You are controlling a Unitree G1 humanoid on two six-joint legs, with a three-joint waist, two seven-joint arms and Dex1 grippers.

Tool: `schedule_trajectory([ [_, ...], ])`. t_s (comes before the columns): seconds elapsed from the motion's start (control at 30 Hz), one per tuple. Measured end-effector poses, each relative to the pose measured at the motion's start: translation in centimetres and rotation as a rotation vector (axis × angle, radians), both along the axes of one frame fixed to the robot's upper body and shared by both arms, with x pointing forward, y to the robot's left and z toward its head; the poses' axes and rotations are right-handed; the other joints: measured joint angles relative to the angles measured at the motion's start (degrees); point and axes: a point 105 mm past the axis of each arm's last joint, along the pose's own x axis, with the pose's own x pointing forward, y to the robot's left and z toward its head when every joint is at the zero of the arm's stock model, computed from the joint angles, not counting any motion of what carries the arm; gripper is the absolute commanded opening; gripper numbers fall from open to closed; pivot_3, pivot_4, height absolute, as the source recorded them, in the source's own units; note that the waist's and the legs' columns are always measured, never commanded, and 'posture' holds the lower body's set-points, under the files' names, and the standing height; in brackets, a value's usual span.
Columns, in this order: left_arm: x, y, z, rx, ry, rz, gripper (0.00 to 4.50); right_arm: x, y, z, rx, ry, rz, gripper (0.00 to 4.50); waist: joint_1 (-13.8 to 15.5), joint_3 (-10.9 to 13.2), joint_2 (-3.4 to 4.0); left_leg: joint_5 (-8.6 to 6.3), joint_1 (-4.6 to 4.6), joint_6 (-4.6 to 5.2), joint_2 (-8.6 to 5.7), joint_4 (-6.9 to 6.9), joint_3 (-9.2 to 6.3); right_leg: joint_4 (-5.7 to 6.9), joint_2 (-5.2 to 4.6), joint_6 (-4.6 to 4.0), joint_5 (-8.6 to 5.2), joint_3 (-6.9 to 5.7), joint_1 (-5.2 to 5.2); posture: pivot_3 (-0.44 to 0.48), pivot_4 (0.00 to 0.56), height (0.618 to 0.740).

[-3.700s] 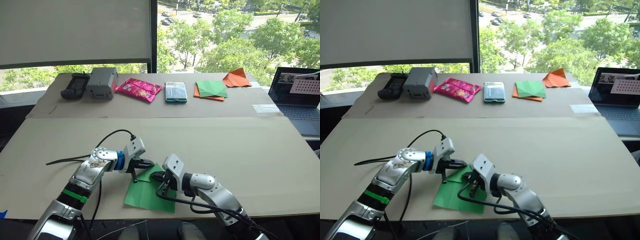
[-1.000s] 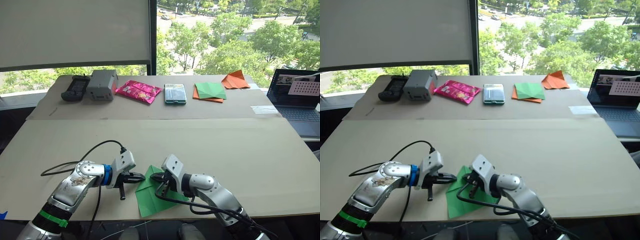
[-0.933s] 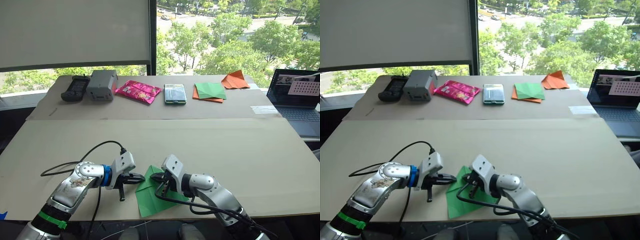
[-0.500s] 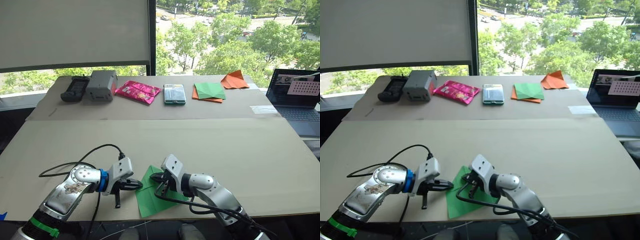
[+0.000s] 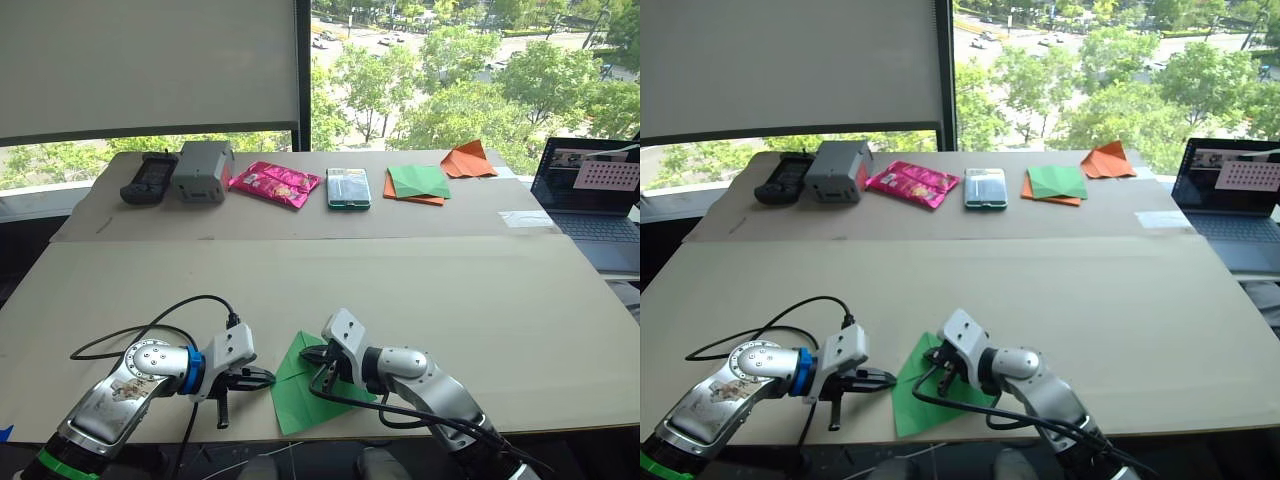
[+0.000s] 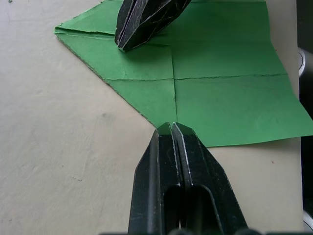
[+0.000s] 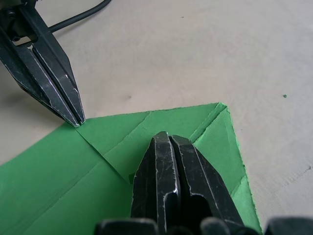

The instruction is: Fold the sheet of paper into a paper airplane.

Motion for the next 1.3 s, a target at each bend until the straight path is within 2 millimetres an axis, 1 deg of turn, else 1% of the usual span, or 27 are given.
schedule_trajectory([
  [0.13, 0.2, 0.2, 0.3, -0.009, -0.005, 0.018, 0.05, 0.0, 0.0, 0.0, -0.001, -0.001, 0.002, 0.00, -0.05, 0.02, 0.01, 0.00, 0.00, 0.00, 0.01, -0.01, 0.01, 0.00, 0.00, 0.00, 0.00, 0.00, -0.02, 0.000, 0.150, 0.740],
  [0.23, 0.3, 0.6, 0.6, -0.030, 0.027, 0.059, 0.05, 0.2, 0.0, 0.1, -0.002, -0.005, 0.002, 0.00, -0.05, 0.13, -0.04, 0.00, -0.01, 0.00, 0.01, -0.02, 0.00, 0.00, 0.00, 0.00, 0.00, -0.01, -0.05, 0.000, 0.150, 0.740],
  [0.3, 0.6, 0.8, 1.2, -0.059, 0.038, 0.085, 0.05, 0.3, 0.0, 0.2, -0.002, -0.009, 0.000, 0.00, -0.03, 0.27, -0.14, 0.00, -0.01, 0.00, 0.01, -0.01, 0.00, 0.01, 0.00, 0.00, 0.00, -0.01, -0.05, 0.000, 0.150, 0.740],
  [0.4, 2.0, -0.1, 4.3, -0.211, 0.015, 0.124, 0.05, 0.5, -0.1, 0.3, -0.001, -0.013, -0.008, 0.00, 0.31, 0.48, -0.28, 0.00, -0.10, -0.01, 0.01, 0.00, 0.00, -0.04, -0.01, 0.00, 0.00, -0.05, -0.05, 0.000, 0.150, 0.740],
  [0.43, 2.4, -0.4, 5.1, -0.239, -0.001, 0.125, 0.05, 0.5, 0.0, 0.3, 0.001, -0.012, -0.008, 0.00, 0.23, 0.48, -0.29, 0.00, -0.09, -0.01, 0.00, 0.01, 0.00, -0.06, -0.01, 0.00, 0.00, -0.04, -0.02, 0.000, 0.150, 0.740],
  [0.5, 2.7, -0.8, 5.4, -0.255, -0.016, 0.124, 0.05, 0.5, 0.1, 0.3, 0.005, -0.010, -0.007, 0.00, 0.06, 0.44, -0.27, 0.02, -0.07, 0.03, -0.02, 0.02, 0.02, -0.09, -0.01, 0.01, 0.01, -0.01, 0.02, 0.000, 0.150, 0.740],
  [0.53, 2.6, -1.2, 5.1, -0.259, -0.006, 0.116, 0.05, 0.5, 0.1, 0.3, 0.006, -0.009, -0.007, 0.00, 0.03, 0.41, -0.31, 0.06, -0.07, 0.10, -0.03, 0.02, 0.02, -0.07, -0.01, 0.03, 0.02, 0.00, 0.03, 0.000, 0.150, 0.740],
  [0.6, 2.3, -1.9, 3.7, -0.245, 0.023, 0.105, 0.05, 0.5, 0.1, 0.4, 0.006, -0.011, -0.006, 0.00, -0.04, 0.42, -0.24, 0.09, -0.07, 0.15, -0.03, 0.01, 0.02, -0.03, -0.01, 0.05, 0.03, 0.00, 0.01, 0.000, 0.150, 0.740],
  [0.67, 1.8, -2.0, 1.8, -0.206, 0.062, 0.102, 0.05, 0.6, 0.1, 0.4, 0.005, -0.012, -0.008, 0.00, -0.08, 0.42, -0.23, 0.09, -0.02, 0.15, -0.01, -0.02, 0.01, 0.02, 0.02, 0.04, 0.03, -0.02, 0.01, 0.000, 0.150, 0.740],
  [0.77, 1.8, -1.7, 0.3, -0.162, 0.063, 0.104, 0.05, 0.7, -0.2, 0.4, -0.002, -0.016, -0.015, 0.00, 0.04, 0.43, -0.23, 0.07, -0.03, 0.12, -0.02, -0.01, 0.00, -0.01, 0.01, 0.03, 0.03, -0.01, 0.01, 0.000, 0.150, 0.740],
  [0.97, 2.2, -2.1, 0.0, -0.148, -0.011, 0.057, 0.05, 1.0, -1.0, 0.5, -0.007, -0.018, -0.052, 0.00, 0.47, 0.38, -0.26, 0.00, -0.05, 0.00, -0.05, 0.05, 0.01, -0.09, -0.06, 0.03, 0.02, 0.00, 0.04, 0.000, 0.150, 0.740],
  [1.03, 2.2, -2.2, -0.1, -0.140, -0.032, 0.037, 0.05, 1.3, -1.9, 0.7, -0.012, -0.026, -0.089, 0.00, 0.53, 0.36, -0.19, 0.00, -0.06, 0.00, -0.05, 0.05, 0.02, -0.09, -0.06, 0.03, 0.02, 0.00, 0.03, 0.000, 0.150, 0.740],
  [1.17, 2.2, -2.6, -0.4, -0.124, -0.058, 0.004, 0.05, 2.3, -4.7, 1.9, -0.032, -0.054, -0.171, 0.00, 0.60, 0.35, -0.10, 0.02, -0.08, 0.03, -0.07, 0.06, 0.02, -0.09, -0.07, 0.03, 0.02, 0.01, 0.05, 0.000, 0.150, 0.740],
  [1.23, 2.3, -2.8, -0.5, -0.124, -0.062, -0.003, 0.05, 2.5, -6.9, 2.1, -0.095, -0.067, -0.187, 0.00, 0.75, 0.33, -0.07, 0.04, -0.09, 0.06, -0.08, 0.08, 0.03, -0.09, -0.07, 0.03, 0.02, 0.01, 0.07, 0.000, 0.150, 0.740],
  [1.3, 2.3, -2.9, -0.5, -0.124, -0.068, -0.007, 0.05, 2.4, -8.8, 1.6, -0.161, -0.052, -0.203, 0.00, 0.79, 0.31, -0.11, 0.04, -0.08, 0.05, -0.08, 0.09, 0.03, -0.10, -0.08, 0.03, 0.02, 0.01, 0.07, 0.000, 0.150, 0.740],
])
